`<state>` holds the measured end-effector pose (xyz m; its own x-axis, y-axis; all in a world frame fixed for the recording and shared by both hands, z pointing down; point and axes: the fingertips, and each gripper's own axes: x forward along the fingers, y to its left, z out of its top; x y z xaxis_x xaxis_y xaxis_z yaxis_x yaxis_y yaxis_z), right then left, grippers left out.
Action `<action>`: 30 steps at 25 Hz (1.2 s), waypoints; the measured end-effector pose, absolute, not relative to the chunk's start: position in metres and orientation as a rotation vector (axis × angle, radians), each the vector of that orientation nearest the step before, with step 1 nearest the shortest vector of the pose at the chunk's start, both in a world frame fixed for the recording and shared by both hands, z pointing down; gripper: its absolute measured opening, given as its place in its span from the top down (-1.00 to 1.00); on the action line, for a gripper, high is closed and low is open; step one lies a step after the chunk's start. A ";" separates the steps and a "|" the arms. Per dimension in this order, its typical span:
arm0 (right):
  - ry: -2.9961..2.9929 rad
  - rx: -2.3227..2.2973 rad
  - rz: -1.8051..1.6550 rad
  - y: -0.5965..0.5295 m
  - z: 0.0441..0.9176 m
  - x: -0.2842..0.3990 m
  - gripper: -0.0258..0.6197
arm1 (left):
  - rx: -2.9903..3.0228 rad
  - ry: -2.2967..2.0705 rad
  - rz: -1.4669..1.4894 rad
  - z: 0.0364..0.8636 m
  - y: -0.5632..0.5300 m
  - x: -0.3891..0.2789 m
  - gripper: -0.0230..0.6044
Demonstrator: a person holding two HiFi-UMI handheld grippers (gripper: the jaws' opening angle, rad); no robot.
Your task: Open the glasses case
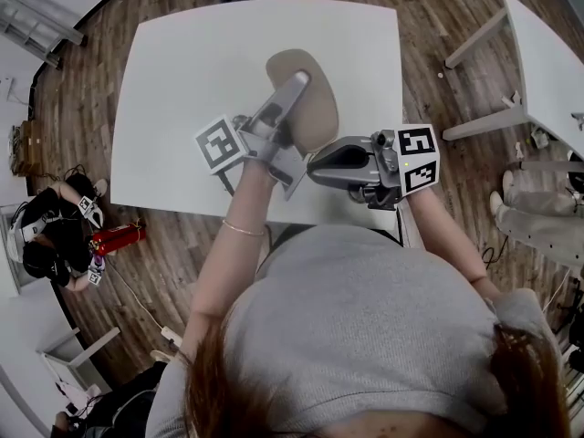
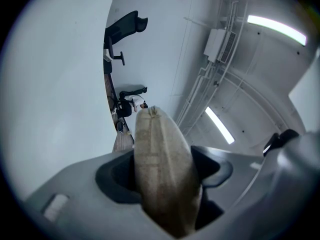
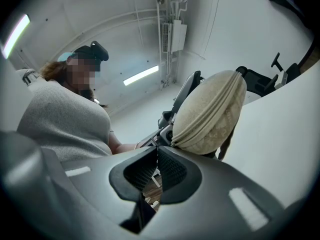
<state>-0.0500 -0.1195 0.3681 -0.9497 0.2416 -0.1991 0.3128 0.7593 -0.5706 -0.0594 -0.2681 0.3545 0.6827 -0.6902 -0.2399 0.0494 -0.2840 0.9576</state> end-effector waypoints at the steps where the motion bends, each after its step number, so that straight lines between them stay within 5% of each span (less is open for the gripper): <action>1: 2.839 0.454 -0.952 -0.119 0.368 -0.050 0.89 | 1.719 -0.519 -0.785 0.355 -0.268 -0.059 -0.08; 9: 2.910 0.432 -0.886 -0.115 0.372 -0.055 0.86 | 1.722 -0.508 -0.820 0.351 -0.264 -0.069 -0.08; 14: 2.975 0.397 -0.909 -0.109 0.393 -0.032 0.27 | 1.710 -0.479 -0.849 0.350 -0.265 -0.071 -0.08; 23: 2.462 -0.130 -1.386 -0.192 0.391 -0.017 -0.06 | 1.751 -0.462 -0.808 0.360 -0.258 -0.065 -0.08; 30: 2.314 -0.050 -1.605 -0.193 0.385 -0.043 0.13 | 1.782 -0.473 -0.752 0.364 -0.259 -0.060 -0.08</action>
